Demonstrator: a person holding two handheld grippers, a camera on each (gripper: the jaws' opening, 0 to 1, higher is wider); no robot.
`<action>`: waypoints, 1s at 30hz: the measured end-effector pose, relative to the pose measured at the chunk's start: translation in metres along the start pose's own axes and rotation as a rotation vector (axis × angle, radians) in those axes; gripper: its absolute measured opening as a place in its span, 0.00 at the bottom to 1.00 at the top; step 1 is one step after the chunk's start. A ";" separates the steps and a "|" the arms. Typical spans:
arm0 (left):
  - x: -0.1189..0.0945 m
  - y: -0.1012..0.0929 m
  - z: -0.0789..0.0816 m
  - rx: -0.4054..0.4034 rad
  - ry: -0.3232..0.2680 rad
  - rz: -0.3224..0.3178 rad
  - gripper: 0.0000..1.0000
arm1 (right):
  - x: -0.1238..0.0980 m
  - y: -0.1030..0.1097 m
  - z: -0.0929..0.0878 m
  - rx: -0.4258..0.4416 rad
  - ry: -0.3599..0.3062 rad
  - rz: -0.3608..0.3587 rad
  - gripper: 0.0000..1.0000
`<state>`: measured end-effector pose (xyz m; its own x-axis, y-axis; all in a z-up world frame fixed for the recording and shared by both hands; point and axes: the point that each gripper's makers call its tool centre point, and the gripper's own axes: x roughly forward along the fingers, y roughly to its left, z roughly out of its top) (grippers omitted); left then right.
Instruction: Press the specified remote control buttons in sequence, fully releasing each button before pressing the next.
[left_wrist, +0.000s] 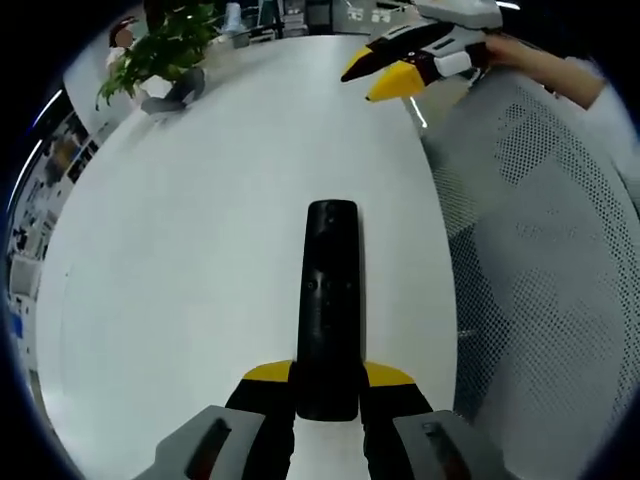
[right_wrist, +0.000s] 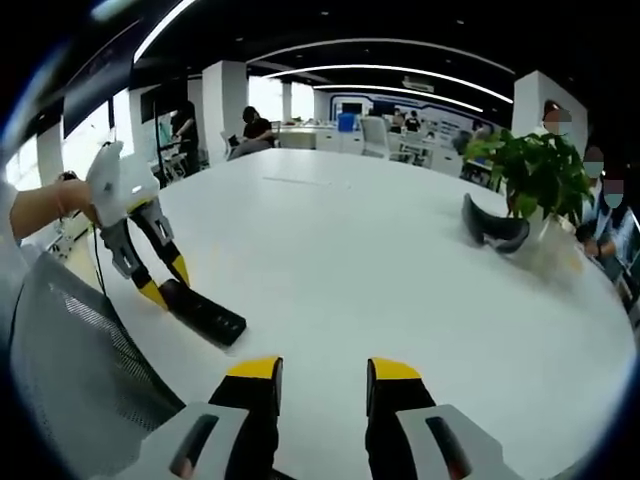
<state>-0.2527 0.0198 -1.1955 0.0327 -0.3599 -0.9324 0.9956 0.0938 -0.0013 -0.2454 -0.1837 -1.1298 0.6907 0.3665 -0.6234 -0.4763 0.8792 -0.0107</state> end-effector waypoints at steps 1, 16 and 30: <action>0.000 -0.001 0.000 0.001 0.000 -0.001 0.23 | 0.000 0.000 0.000 0.000 0.000 0.000 0.31; 0.000 -0.011 0.001 -0.001 0.010 0.001 0.23 | 0.001 0.003 -0.002 -0.014 0.013 0.015 0.30; -0.002 -0.016 0.002 -0.026 -0.238 0.007 0.24 | 0.005 0.012 -0.010 -0.052 0.065 0.052 0.29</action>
<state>-0.2683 0.0173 -1.1928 0.0629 -0.5674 -0.8210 0.9928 0.1200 -0.0069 -0.2530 -0.1743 -1.1404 0.6286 0.3891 -0.6734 -0.5392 0.8420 -0.0168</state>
